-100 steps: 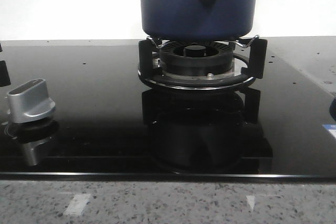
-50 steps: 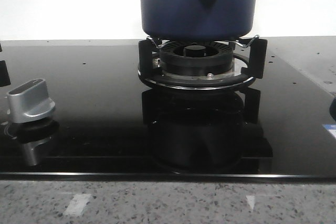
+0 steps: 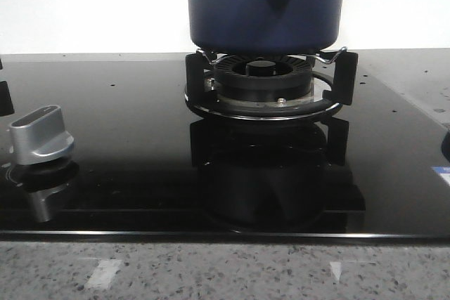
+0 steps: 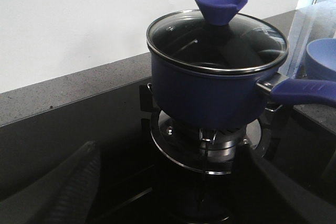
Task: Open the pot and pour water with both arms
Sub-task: 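Bring the left gripper above the blue lid knob, then lower the open left gripper around the blue lid knob, then close the left gripper on the blue lid knob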
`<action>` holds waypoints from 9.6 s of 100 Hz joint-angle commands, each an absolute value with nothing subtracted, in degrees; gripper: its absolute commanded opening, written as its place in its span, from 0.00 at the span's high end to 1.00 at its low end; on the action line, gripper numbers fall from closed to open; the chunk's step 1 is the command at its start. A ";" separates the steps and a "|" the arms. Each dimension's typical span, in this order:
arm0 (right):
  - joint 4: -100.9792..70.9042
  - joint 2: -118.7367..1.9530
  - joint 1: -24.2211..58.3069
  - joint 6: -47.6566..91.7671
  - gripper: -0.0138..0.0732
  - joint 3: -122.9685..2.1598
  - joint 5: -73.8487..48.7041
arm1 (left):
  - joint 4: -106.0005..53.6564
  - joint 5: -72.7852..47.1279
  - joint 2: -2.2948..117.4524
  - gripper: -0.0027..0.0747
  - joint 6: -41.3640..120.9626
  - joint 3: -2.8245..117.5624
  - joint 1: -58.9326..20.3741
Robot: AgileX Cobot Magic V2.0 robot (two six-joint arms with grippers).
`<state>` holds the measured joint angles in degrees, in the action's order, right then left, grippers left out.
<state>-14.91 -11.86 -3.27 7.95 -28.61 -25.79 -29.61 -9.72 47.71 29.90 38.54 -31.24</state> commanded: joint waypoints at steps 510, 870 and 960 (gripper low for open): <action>-14.77 -13.17 -3.20 8.37 0.40 -30.59 -21.85 | 5.24 0.51 73.86 0.42 0.00 69.13 -46.09; -15.24 -13.17 -3.20 8.37 0.40 -30.59 -15.53 | 4.68 22.52 82.72 0.47 -3.31 61.39 -44.19; -16.81 -13.17 -3.20 8.37 0.40 -30.59 -15.79 | 4.44 24.09 83.54 0.47 -3.31 62.68 -42.94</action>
